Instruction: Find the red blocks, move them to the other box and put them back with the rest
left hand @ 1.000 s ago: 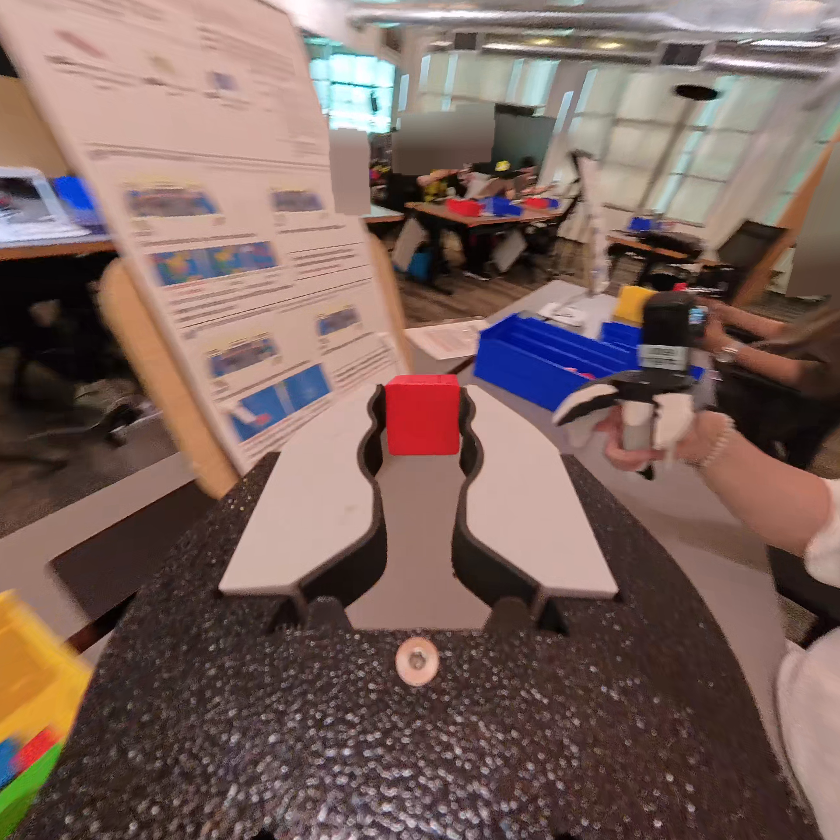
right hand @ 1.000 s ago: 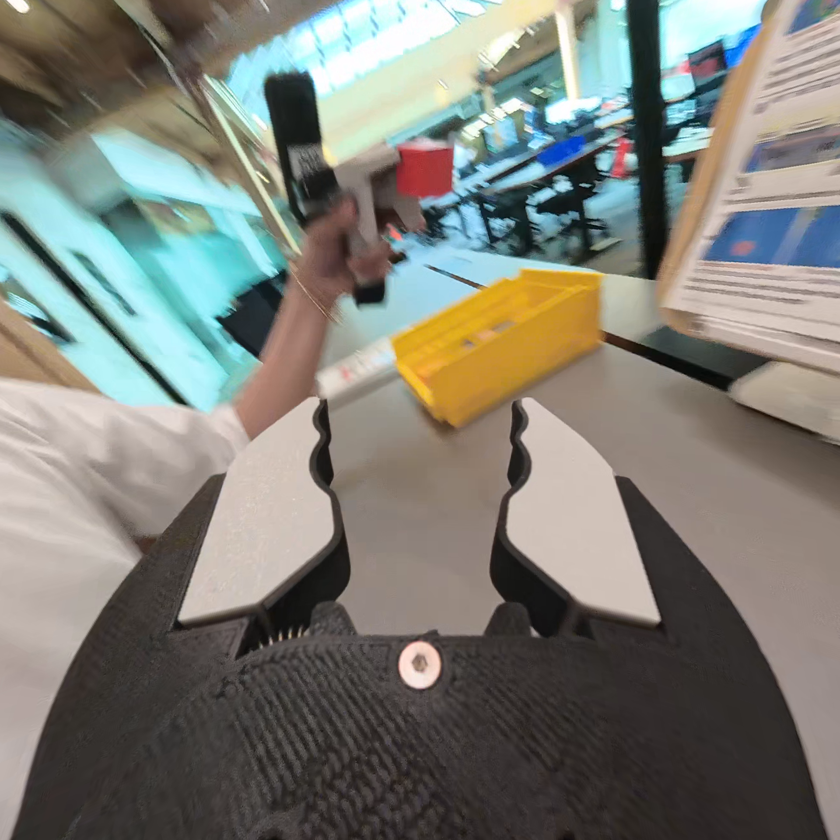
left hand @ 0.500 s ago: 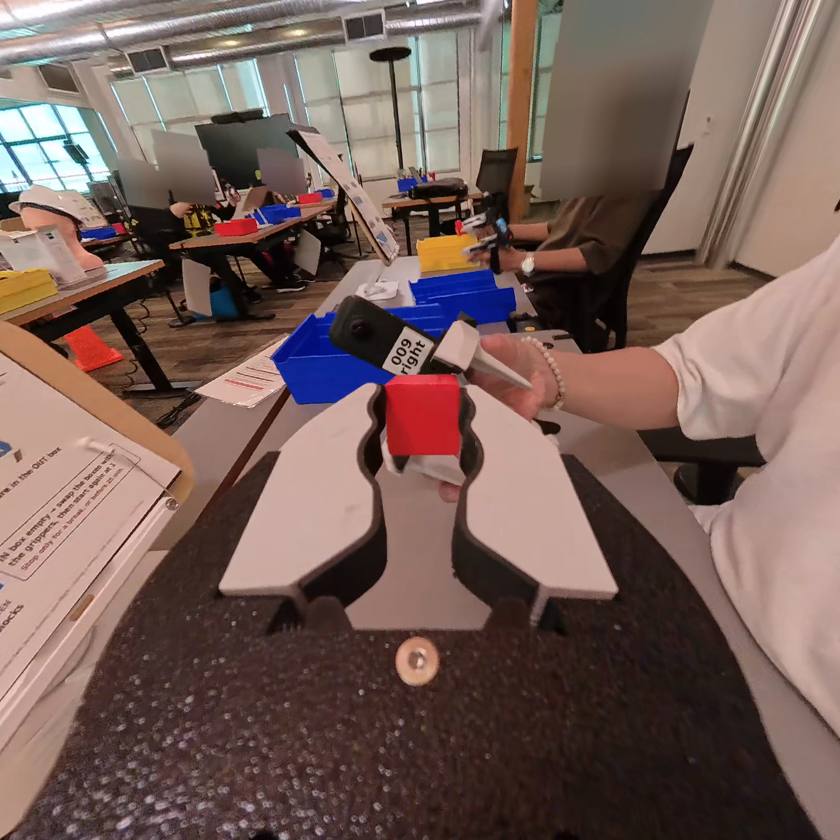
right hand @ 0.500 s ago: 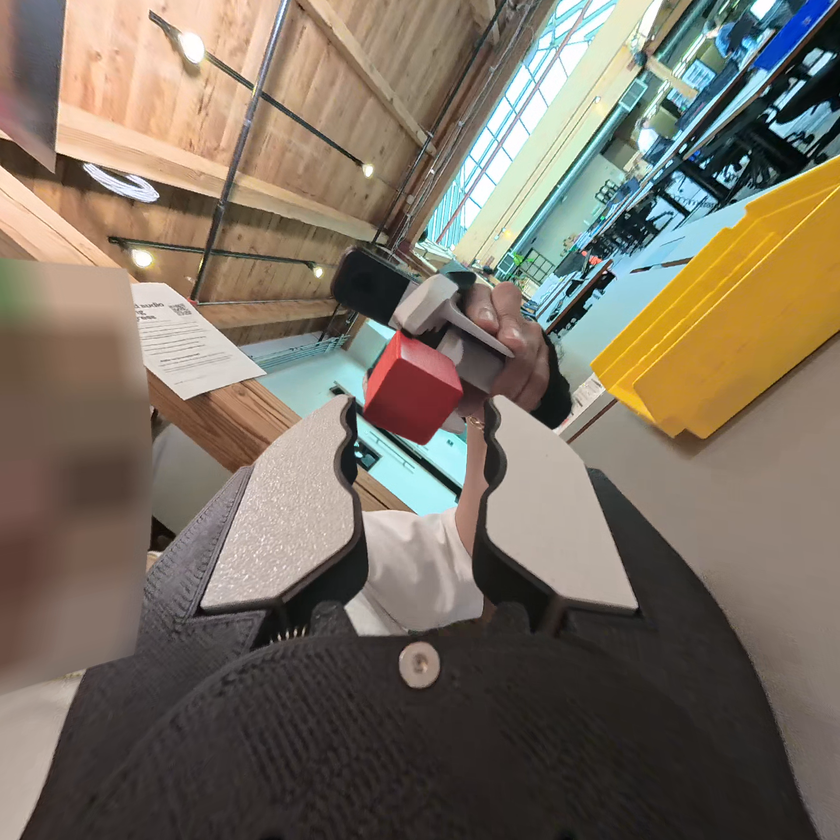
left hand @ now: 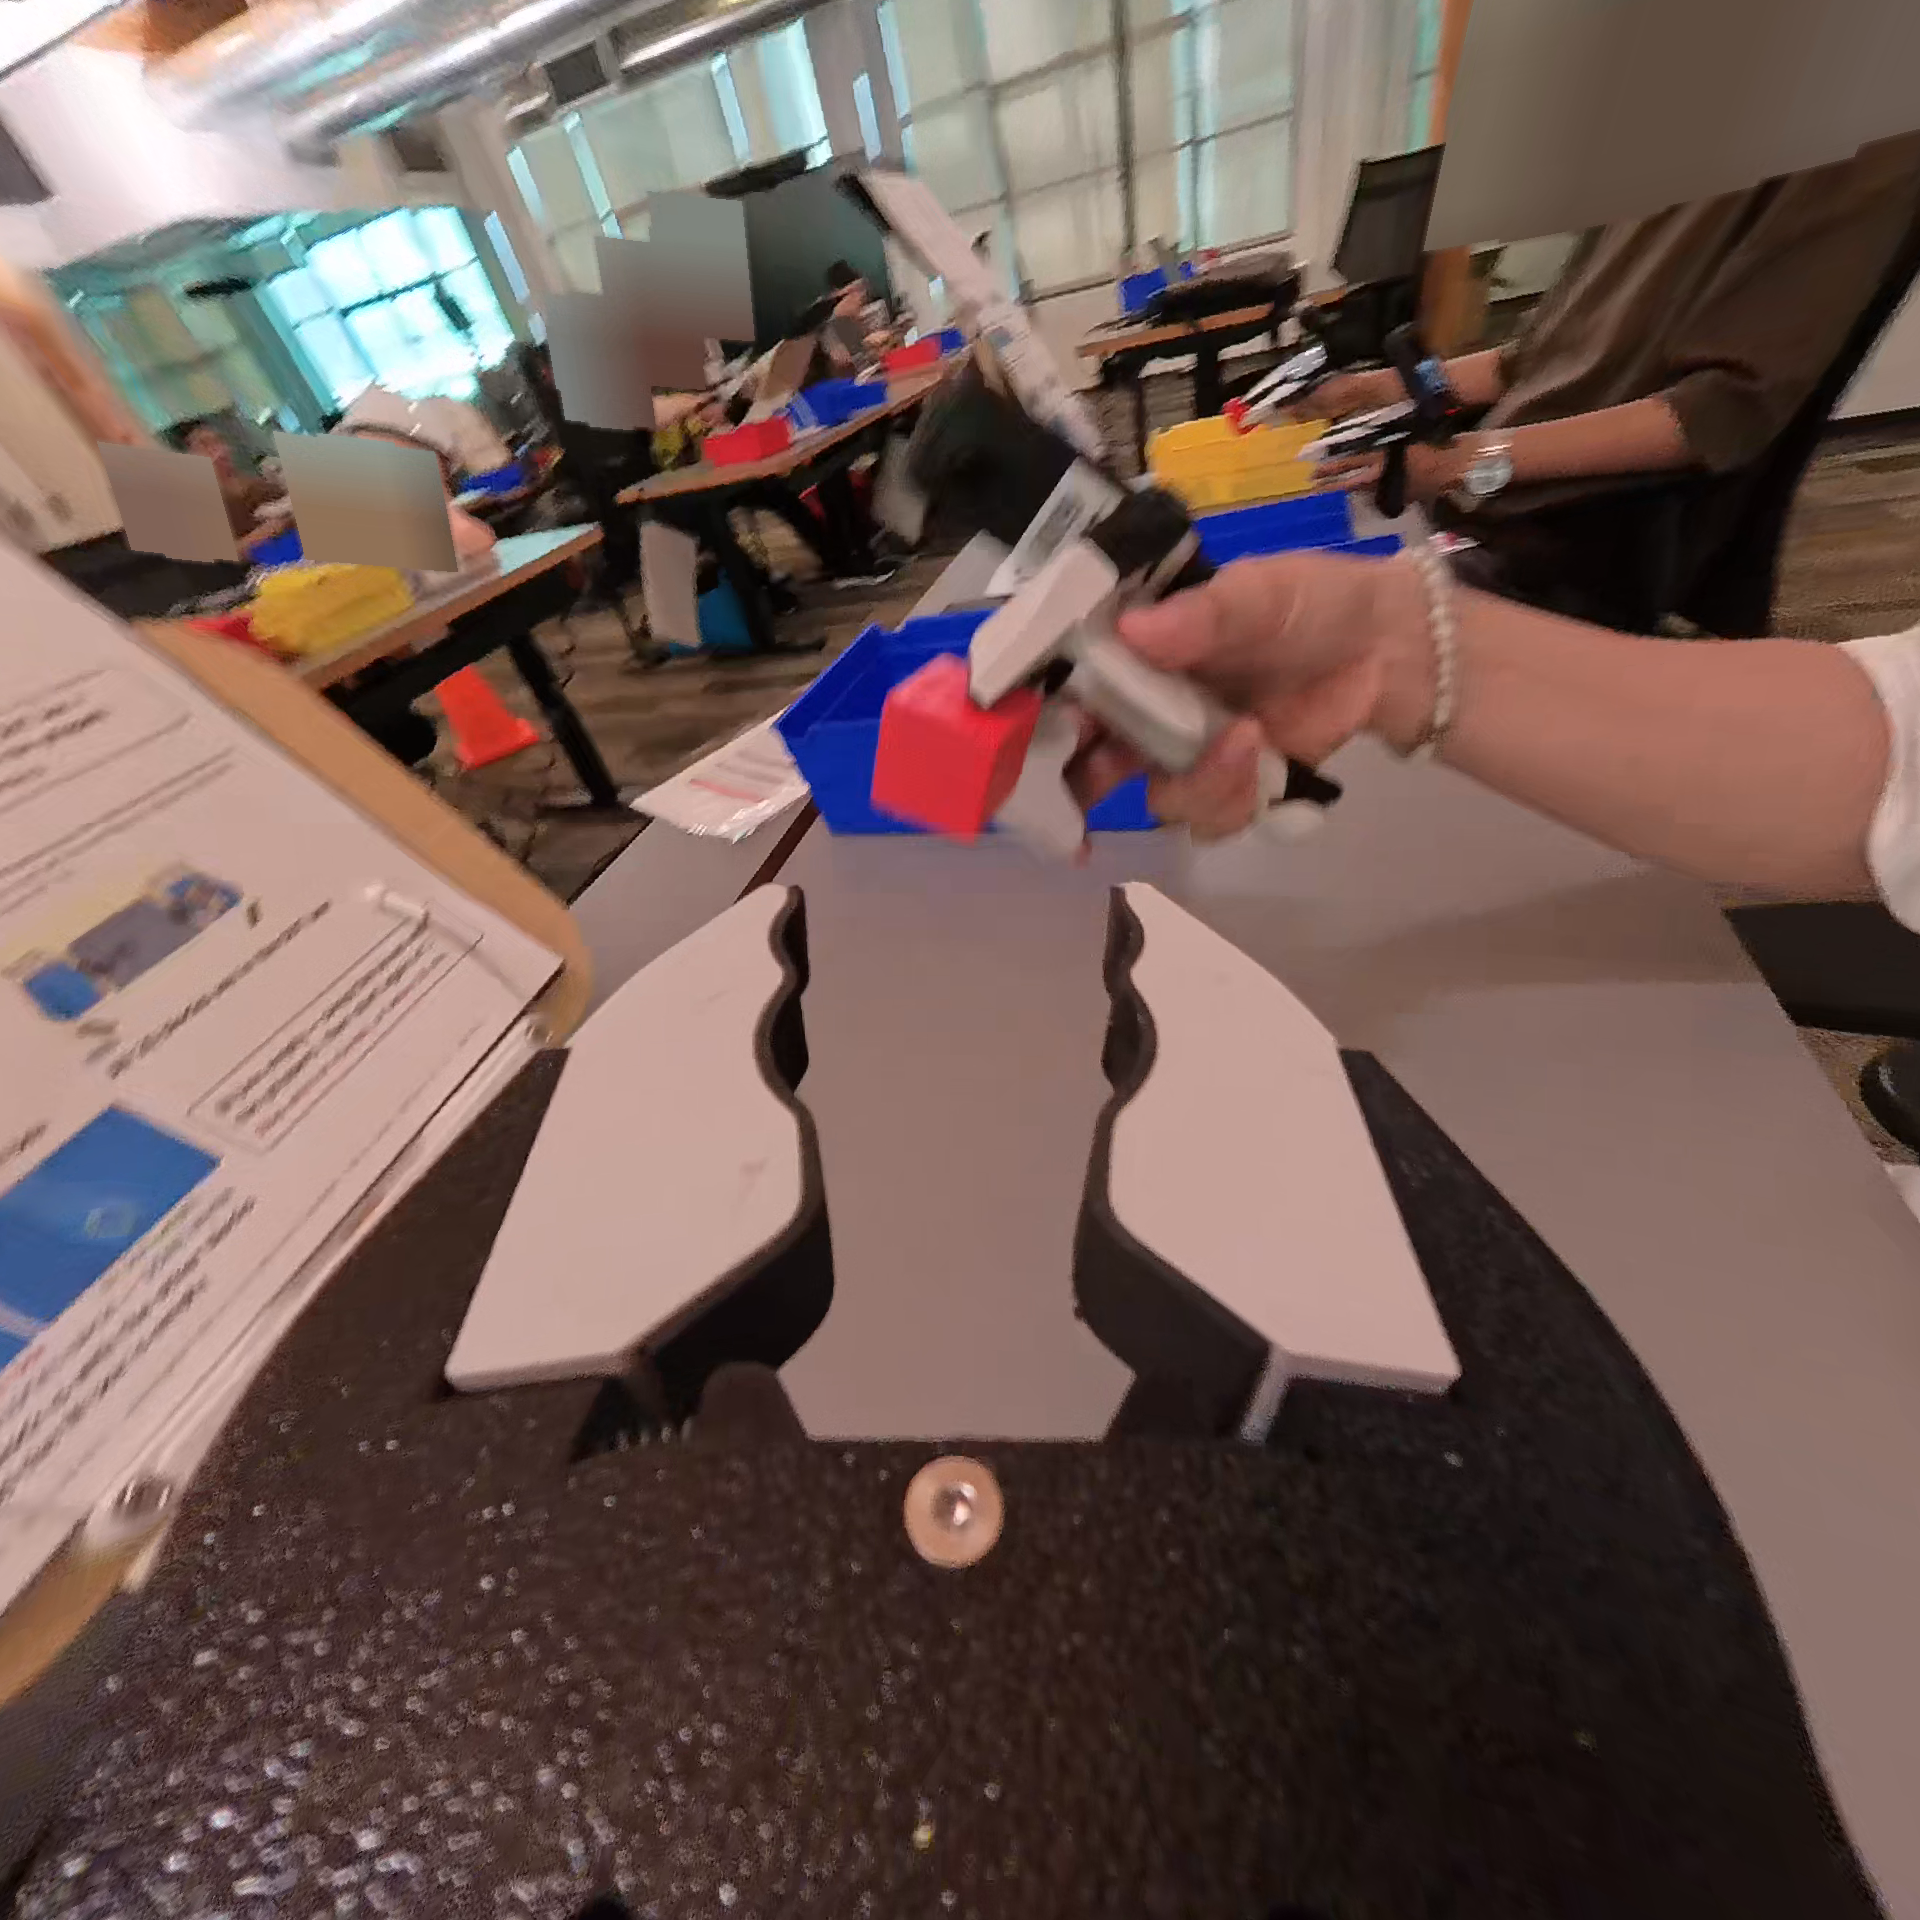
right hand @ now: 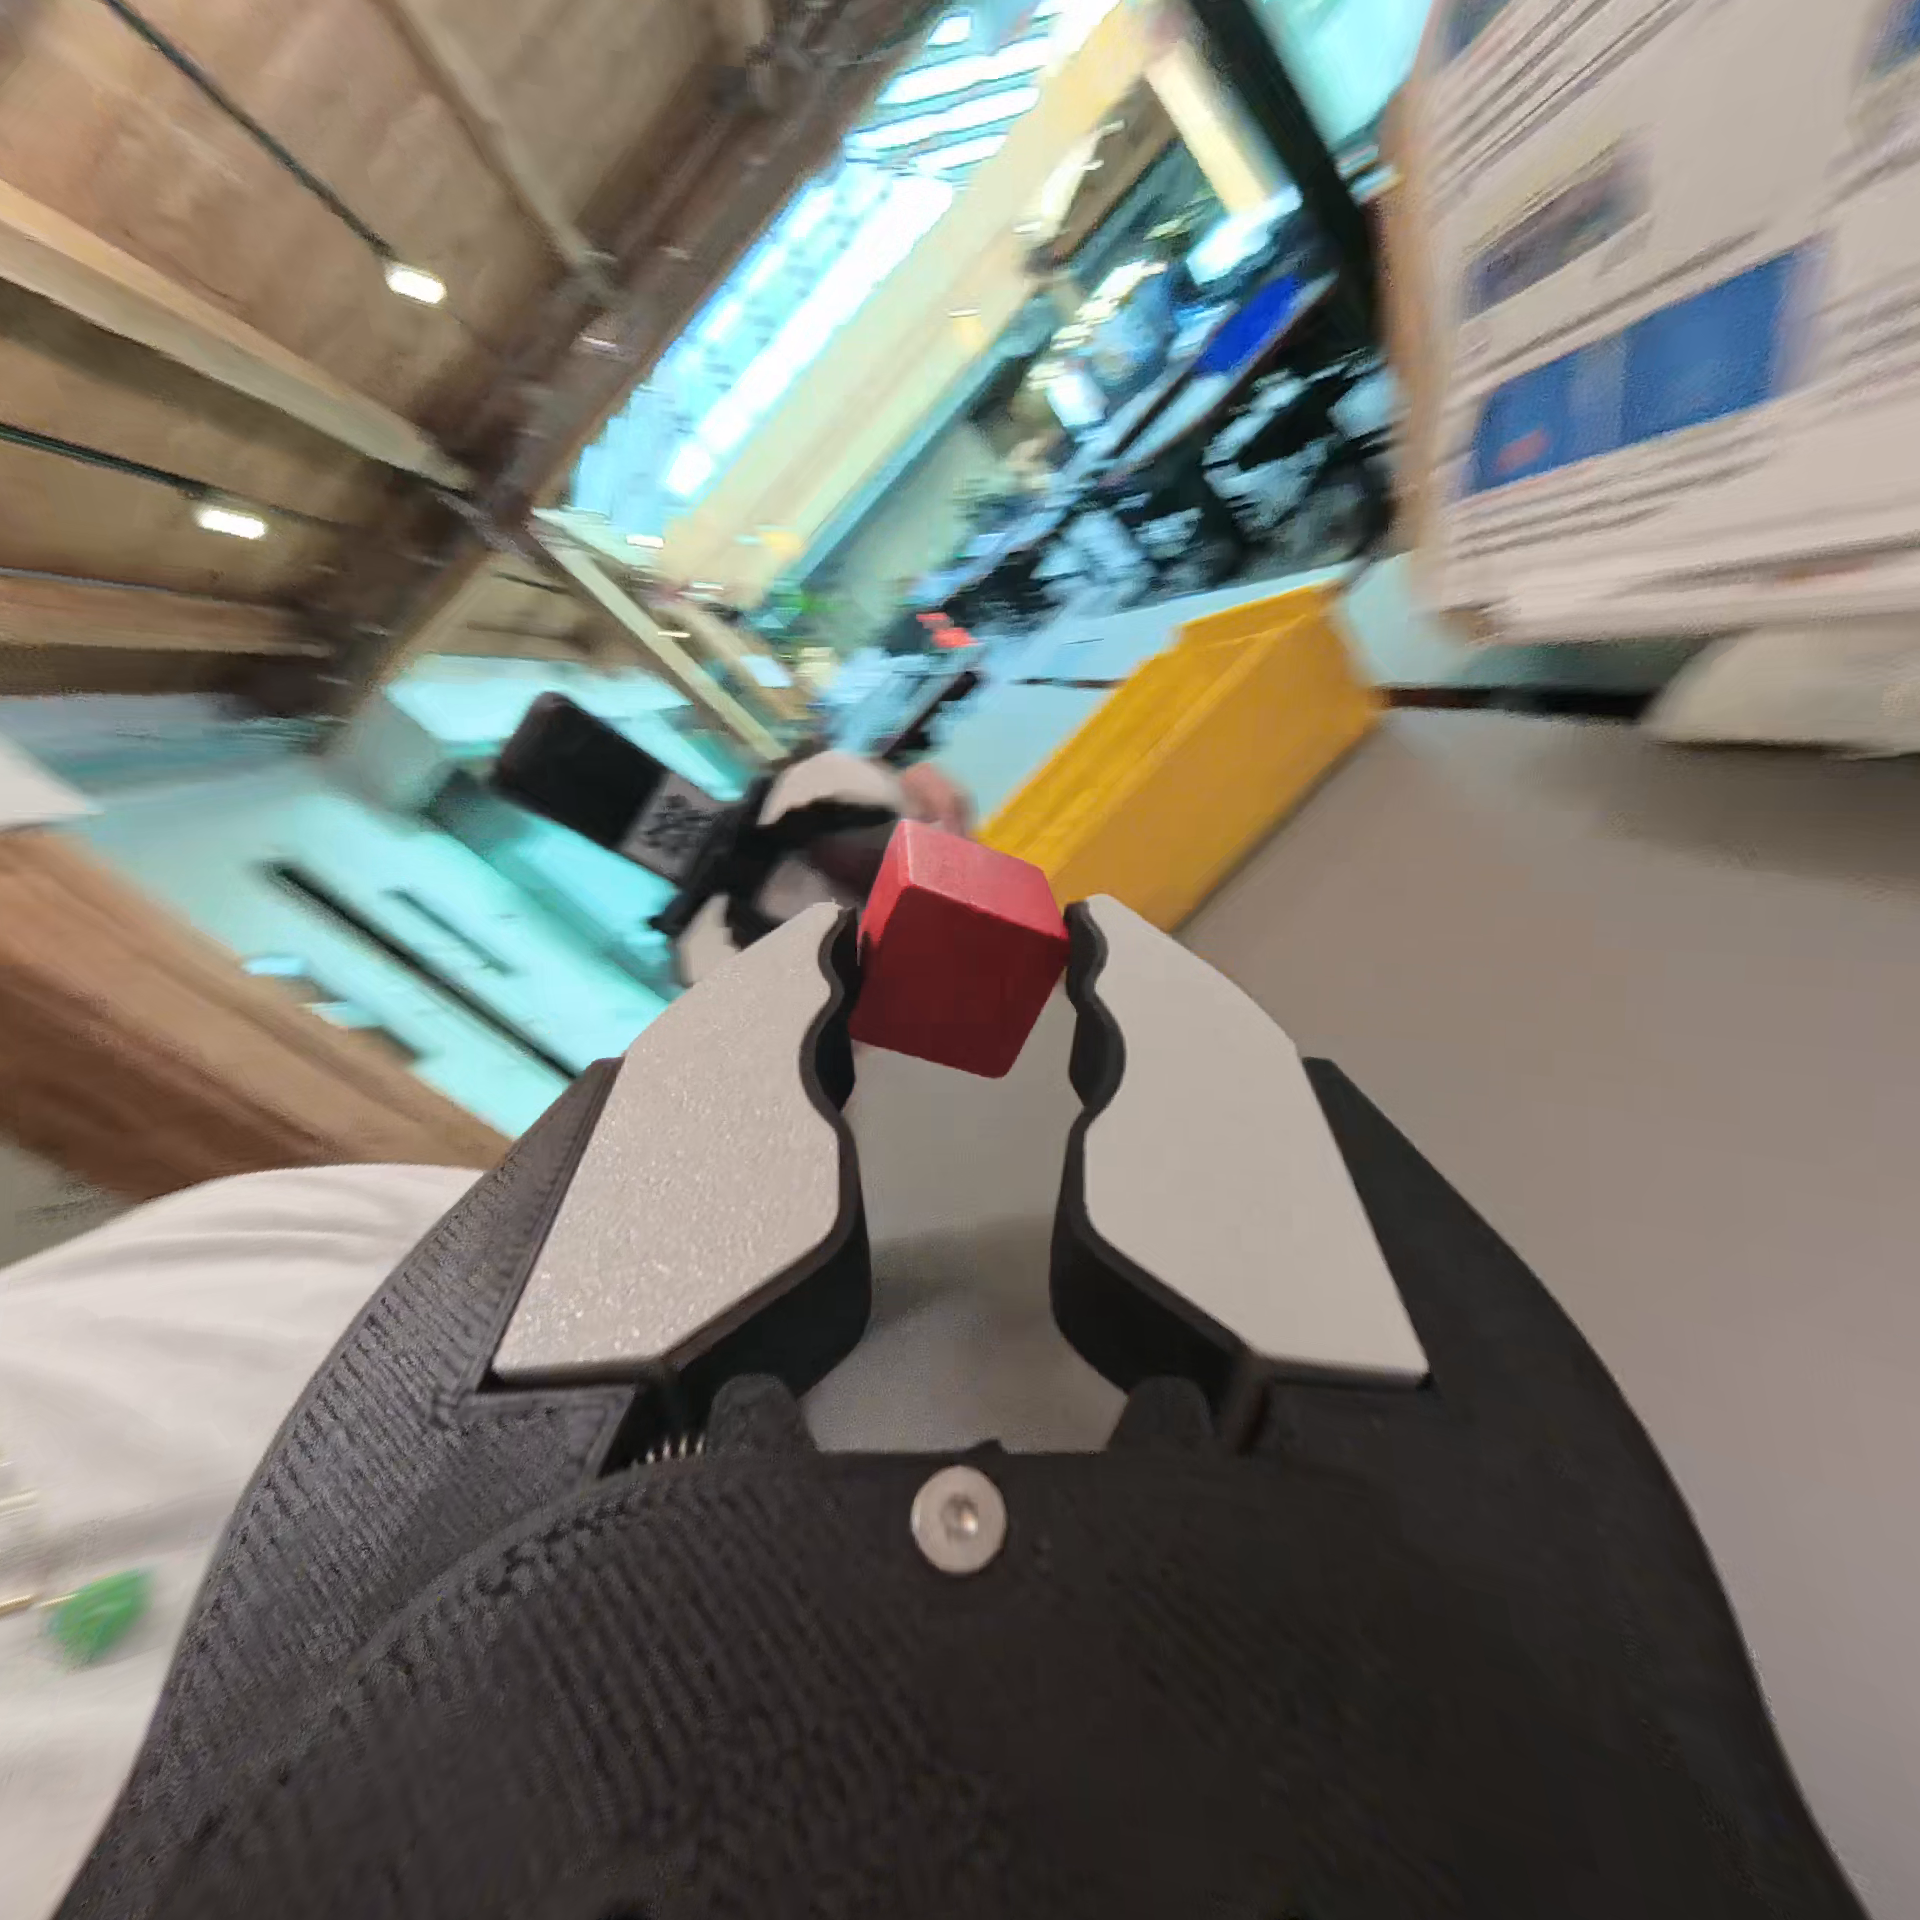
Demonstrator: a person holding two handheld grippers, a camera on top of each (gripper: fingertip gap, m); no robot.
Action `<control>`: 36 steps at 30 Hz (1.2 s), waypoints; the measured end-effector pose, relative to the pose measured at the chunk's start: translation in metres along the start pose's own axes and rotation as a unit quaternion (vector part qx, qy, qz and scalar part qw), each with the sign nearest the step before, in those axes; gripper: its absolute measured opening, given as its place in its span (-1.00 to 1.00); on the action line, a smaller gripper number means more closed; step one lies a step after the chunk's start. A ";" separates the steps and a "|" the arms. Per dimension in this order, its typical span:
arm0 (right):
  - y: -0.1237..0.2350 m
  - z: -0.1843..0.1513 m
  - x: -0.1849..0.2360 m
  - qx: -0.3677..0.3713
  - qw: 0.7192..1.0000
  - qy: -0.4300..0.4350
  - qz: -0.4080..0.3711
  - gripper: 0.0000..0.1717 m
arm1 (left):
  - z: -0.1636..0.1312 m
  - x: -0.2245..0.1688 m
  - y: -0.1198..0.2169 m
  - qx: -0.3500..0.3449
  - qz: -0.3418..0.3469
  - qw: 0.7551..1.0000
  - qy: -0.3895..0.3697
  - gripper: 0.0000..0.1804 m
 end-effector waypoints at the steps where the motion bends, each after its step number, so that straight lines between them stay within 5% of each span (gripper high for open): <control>1: 0.022 0.011 -0.009 0.014 0.997 0.042 -0.065 -0.54 | -0.005 0.004 0.003 0.011 0.023 1.000 0.013 -0.39; 3: 0.078 0.035 -0.032 0.054 0.963 0.126 -0.231 -0.54 | -0.017 0.010 0.009 0.038 0.061 0.997 0.038 -0.37; 7: 0.204 0.066 -0.076 0.173 0.816 0.191 -0.518 -0.54 | -0.040 0.015 0.022 0.066 0.088 0.990 0.093 -0.43; 11: 0.275 0.070 -0.121 0.267 0.753 0.133 -0.587 -0.54 | -0.056 0.019 0.028 0.064 0.089 0.981 0.159 -0.51; 15: 0.301 0.065 -0.164 0.356 0.710 0.097 -0.599 -0.54 | -0.065 0.021 0.030 0.060 0.091 0.974 0.196 -0.51; 28: 0.319 0.027 -0.226 0.446 0.672 0.016 -0.591 -0.50 | -0.088 0.032 0.064 0.057 0.152 0.954 0.253 -0.51; 31: 0.317 0.031 -0.222 0.433 0.675 0.025 -0.597 -0.13 | -0.088 0.040 0.075 0.044 0.173 0.946 0.272 -0.49; 36: 0.303 0.054 -0.193 0.394 0.696 0.074 -0.595 0.11 | -0.074 0.062 0.114 0.017 0.233 0.931 0.281 -0.46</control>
Point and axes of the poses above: each gripper's, where its closed fingertips meet, y back along the fingers, z out of its top, x = y × z across the jaws, the point moved 7 cm from there along y, back along the fingers, and after that the axes turned 13 degrees about y, right-handed, at the moved point
